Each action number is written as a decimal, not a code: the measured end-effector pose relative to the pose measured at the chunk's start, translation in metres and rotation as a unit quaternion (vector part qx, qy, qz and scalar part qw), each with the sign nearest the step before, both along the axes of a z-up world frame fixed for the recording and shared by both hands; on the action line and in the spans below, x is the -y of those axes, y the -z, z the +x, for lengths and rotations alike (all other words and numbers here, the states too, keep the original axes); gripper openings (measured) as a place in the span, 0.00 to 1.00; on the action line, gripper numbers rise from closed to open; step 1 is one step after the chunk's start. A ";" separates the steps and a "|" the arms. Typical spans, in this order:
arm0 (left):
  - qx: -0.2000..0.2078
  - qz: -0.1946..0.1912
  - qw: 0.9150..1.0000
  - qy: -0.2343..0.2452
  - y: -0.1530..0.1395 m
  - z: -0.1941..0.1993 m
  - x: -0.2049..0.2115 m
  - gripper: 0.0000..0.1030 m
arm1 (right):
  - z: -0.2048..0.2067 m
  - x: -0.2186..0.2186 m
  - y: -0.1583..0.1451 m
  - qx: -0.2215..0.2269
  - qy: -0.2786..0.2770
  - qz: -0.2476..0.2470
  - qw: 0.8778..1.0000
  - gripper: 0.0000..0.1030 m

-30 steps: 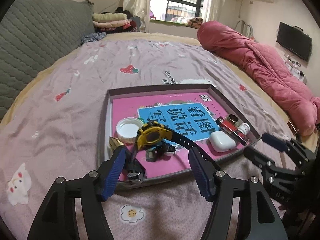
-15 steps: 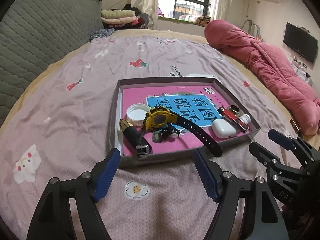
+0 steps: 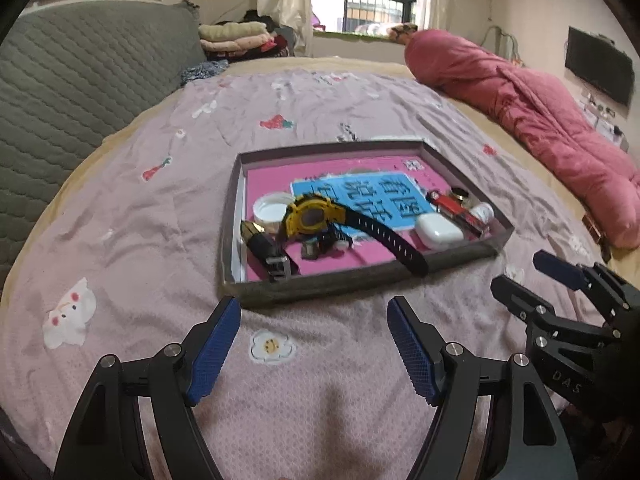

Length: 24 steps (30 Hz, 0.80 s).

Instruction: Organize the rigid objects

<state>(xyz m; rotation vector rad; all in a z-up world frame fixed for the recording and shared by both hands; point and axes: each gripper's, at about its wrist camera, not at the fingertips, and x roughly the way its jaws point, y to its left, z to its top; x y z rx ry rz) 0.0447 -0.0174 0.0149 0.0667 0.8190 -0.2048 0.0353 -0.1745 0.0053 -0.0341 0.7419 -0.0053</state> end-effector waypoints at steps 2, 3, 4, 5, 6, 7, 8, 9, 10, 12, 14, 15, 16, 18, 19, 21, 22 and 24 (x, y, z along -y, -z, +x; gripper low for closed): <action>-0.003 0.002 1.000 -0.007 0.002 -0.003 0.000 0.75 | -0.001 0.000 0.001 -0.003 0.001 0.002 1.000 0.60; -0.006 0.001 1.000 -0.009 0.003 -0.004 0.000 0.75 | -0.002 0.001 0.002 -0.004 0.004 0.003 1.000 0.60; -0.009 -0.001 1.000 -0.011 0.004 -0.004 -0.001 0.75 | -0.004 0.001 0.002 -0.004 0.005 0.004 1.000 0.60; -0.013 -0.002 1.000 -0.014 0.005 -0.005 -0.002 0.75 | -0.004 0.001 0.003 -0.005 0.006 0.006 1.000 0.60; -0.017 -0.005 1.000 -0.020 0.006 -0.006 -0.003 0.75 | -0.005 0.001 0.003 -0.007 0.007 0.009 1.000 0.60; -0.019 -0.006 1.000 -0.023 0.007 -0.006 -0.003 0.75 | -0.005 0.002 0.004 -0.008 0.008 0.011 1.000 0.60; -0.022 -0.009 0.999 -0.029 0.009 -0.007 -0.004 0.75 | -0.006 0.002 0.006 -0.010 0.008 0.013 1.000 0.60; -0.028 -0.014 0.999 -0.036 0.011 -0.007 -0.006 0.75 | -0.007 0.002 0.007 -0.011 0.009 0.012 1.000 0.60; -0.032 -0.019 0.998 -0.042 0.013 -0.008 -0.008 0.75 | -0.008 0.001 0.008 -0.013 0.009 0.011 1.000 0.60; -0.037 -0.023 0.998 -0.048 0.018 -0.008 -0.008 0.75 | -0.009 0.001 0.012 -0.018 0.008 0.009 1.000 0.60; -0.042 -0.025 0.998 -0.046 0.022 -0.008 -0.006 0.75 | -0.010 -0.002 0.016 -0.023 0.003 0.006 1.000 0.60; -0.041 -0.025 0.998 -0.045 0.023 -0.008 -0.005 0.75 | -0.010 -0.003 0.017 -0.022 0.002 0.003 1.000 0.60; -0.041 -0.024 0.998 -0.044 0.024 -0.008 -0.004 0.75 | -0.010 -0.004 0.018 -0.021 -0.001 -0.001 1.000 0.60; -0.040 -0.020 0.998 -0.041 0.028 -0.007 0.000 0.75 | -0.010 -0.006 0.019 -0.020 -0.004 -0.005 1.000 0.60; -0.041 -0.019 0.998 -0.041 0.030 -0.007 0.002 0.75 | -0.009 -0.006 0.020 -0.020 -0.007 -0.003 1.000 0.60; -0.046 -0.019 0.998 -0.038 0.034 -0.006 0.004 0.75 | -0.008 -0.006 0.022 -0.022 -0.007 0.000 1.000 0.60; -0.047 -0.019 0.998 -0.039 0.036 -0.005 0.003 0.75 | -0.008 -0.006 0.022 -0.022 -0.007 0.000 1.000 0.60; -0.051 -0.018 0.998 -0.040 0.040 -0.002 0.004 0.75 | -0.006 -0.006 0.024 -0.024 -0.008 0.002 1.000 0.60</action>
